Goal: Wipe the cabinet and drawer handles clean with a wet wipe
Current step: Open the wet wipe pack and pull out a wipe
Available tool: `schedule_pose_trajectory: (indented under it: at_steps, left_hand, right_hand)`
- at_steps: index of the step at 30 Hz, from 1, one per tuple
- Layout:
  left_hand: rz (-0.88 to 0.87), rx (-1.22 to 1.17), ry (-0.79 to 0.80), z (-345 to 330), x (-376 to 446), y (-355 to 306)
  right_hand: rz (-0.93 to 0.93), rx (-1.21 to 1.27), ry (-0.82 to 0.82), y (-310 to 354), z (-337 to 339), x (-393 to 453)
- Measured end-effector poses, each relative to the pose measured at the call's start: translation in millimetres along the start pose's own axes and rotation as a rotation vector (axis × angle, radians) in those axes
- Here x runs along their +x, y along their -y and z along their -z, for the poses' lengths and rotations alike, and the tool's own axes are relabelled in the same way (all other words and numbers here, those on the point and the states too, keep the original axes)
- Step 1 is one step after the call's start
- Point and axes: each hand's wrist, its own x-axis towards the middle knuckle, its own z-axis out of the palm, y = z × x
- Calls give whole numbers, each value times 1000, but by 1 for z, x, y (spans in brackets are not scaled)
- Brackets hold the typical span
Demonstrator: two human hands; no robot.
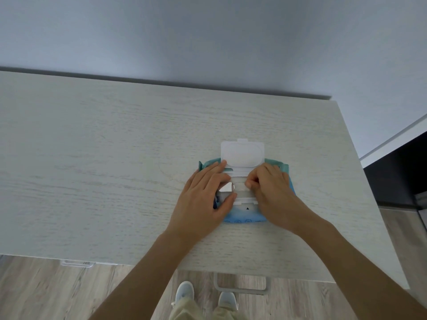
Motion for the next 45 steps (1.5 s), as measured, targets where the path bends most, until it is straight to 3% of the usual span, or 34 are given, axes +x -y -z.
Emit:
schedule_pose_trajectory:
  at_steps: [3, 9, 18, 26, 30, 32, 35, 36, 40, 45]
  left_hand:
    - [4, -13, 3, 1, 0, -1]
    - [-1, 28, 21, 0, 0, 1]
    - [-21, 54, 5, 0, -1, 1]
    - [4, 62, 4, 1, 0, 1]
    - [-1, 84, 18, 1, 0, 1]
    - [-3, 99, 13, 0, 0, 0]
    - [5, 116, 5, 0, 0, 0]
    - [5, 122, 5, 0, 0, 0]
    - [-20, 134, -2, 0, 0, 0]
    - [-7, 114, 4, 0, 1, -2]
  right_hand:
    - [-37, 80, 19, 1, 4, 1]
    - [45, -4, -95, 3, 1, -2]
    - [34, -40, -130, 12, -2, -3]
    - [-118, 296, -161, 9, -1, -3]
    - [-3, 173, -137, 12, 1, -3]
    - [45, 168, -209, 12, -3, -4]
    - [-155, 521, -448, 12, 5, 1]
    - [-151, 536, -484, 11, 8, 2]
    - [111, 112, -395, 6, 10, -6]
    - [215, -157, -378, 4, 2, -18]
